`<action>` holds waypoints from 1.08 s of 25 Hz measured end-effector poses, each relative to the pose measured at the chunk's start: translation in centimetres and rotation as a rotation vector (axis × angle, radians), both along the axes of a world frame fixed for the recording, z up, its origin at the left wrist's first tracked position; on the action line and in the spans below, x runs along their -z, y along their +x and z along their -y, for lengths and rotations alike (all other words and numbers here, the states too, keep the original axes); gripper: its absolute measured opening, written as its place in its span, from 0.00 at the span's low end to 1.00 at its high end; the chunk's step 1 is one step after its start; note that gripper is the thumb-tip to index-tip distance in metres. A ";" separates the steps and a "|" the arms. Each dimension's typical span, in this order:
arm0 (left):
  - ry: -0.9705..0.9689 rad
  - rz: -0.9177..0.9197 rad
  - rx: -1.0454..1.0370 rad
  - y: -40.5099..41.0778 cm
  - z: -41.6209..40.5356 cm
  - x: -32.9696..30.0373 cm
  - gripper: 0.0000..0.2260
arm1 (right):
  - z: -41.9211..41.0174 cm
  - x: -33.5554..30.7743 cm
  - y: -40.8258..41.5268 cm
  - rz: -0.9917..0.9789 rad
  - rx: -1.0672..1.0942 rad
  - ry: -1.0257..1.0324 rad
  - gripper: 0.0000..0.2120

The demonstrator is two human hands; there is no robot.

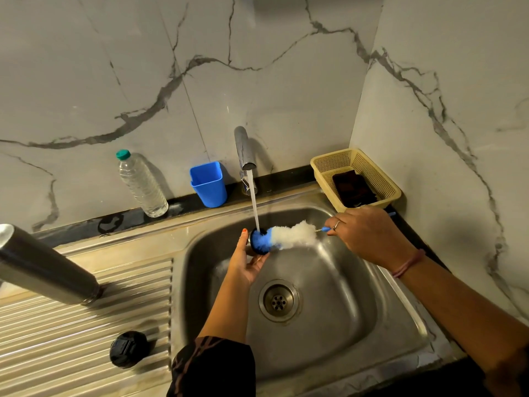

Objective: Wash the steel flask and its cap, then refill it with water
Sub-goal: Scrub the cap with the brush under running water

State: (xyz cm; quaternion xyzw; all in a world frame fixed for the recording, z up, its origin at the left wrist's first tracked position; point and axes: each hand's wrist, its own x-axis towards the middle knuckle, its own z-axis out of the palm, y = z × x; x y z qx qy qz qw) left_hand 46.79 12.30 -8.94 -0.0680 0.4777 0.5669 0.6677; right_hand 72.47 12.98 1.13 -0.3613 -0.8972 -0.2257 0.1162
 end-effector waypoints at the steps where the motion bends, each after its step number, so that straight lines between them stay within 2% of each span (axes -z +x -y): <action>1: 0.001 0.006 0.004 0.0 0.0 0.1 0.21 | 0.1 -0.2 0.0 0.000 -0.020 0.028 0.07; 4: -0.003 0.007 0.018 0.3 0.1 0.3 0.23 | -0.1 -1.0 0.0 0.011 -0.029 0.075 0.08; 7: 0.010 0.011 0.023 0.6 0.2 0.5 0.21 | -0.6 -1.6 -0.1 0.052 -0.010 -0.008 0.07; 11: 0.034 -0.011 0.018 0.7 0.0 0.1 0.22 | -0.8 -1.9 -0.2 0.169 0.072 -0.054 0.09; 17: 0.037 0.015 -0.012 0.4 0.0 0.3 0.23 | -0.6 -1.9 -0.4 0.093 -0.029 0.035 0.05; 22: 0.023 -0.006 -0.002 0.5 0.2 0.2 0.23 | -0.7 -0.3 0.3 0.095 0.053 -0.091 0.06; 25: 0.032 0.006 -0.011 0.6 0.2 0.0 0.23 | -0.7 0.1 0.4 0.089 0.101 -0.091 0.08; 27: 0.042 0.025 -0.023 0.6 0.1 -0.1 0.24 | -0.3 -0.1 0.3 0.074 0.052 -0.044 0.08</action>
